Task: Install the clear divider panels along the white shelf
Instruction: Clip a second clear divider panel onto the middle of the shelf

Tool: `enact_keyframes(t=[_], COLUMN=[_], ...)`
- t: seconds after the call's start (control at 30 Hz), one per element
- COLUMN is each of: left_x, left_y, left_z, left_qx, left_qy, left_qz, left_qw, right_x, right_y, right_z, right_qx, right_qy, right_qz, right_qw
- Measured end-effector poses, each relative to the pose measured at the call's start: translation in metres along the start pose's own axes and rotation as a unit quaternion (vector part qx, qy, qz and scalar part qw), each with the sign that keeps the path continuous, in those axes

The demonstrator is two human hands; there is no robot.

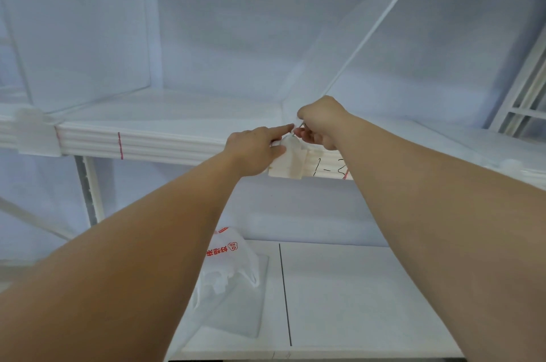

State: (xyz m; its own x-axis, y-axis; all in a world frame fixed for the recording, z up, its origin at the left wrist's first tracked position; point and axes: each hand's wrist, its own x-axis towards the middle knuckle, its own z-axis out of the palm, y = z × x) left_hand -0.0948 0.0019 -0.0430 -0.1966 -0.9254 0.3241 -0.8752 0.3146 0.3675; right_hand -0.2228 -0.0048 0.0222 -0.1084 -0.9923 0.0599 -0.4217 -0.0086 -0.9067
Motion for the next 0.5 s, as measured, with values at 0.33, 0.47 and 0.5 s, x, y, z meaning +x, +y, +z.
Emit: enact_keyframes(t=[0.33,0.47,0.5], left_x=[-0.0001,-0.0011,-0.0016], left_y=[0.0001,0.0015,0.0023], left_z=[0.0001,0.0024,0.0034], left_qx=[-0.003,-0.006,-0.008], left_qy=[0.005,0.019,0.021], left_qz=[-0.002,-0.012,-0.014], left_qw=[1.000,1.000,1.000], right_x=[0.0034,0.0029,0.0042], right_y=[0.0067,-0.0009,-0.0025], right_z=[-0.0057,-0.0002,0.0018], right_qx=[-0.082,-0.124,-0.149], right_qy=[-0.033,-0.026,-0.022], right_qz=[-0.014,-0.039,-0.046], right_qw=[0.996,0.991,0.987])
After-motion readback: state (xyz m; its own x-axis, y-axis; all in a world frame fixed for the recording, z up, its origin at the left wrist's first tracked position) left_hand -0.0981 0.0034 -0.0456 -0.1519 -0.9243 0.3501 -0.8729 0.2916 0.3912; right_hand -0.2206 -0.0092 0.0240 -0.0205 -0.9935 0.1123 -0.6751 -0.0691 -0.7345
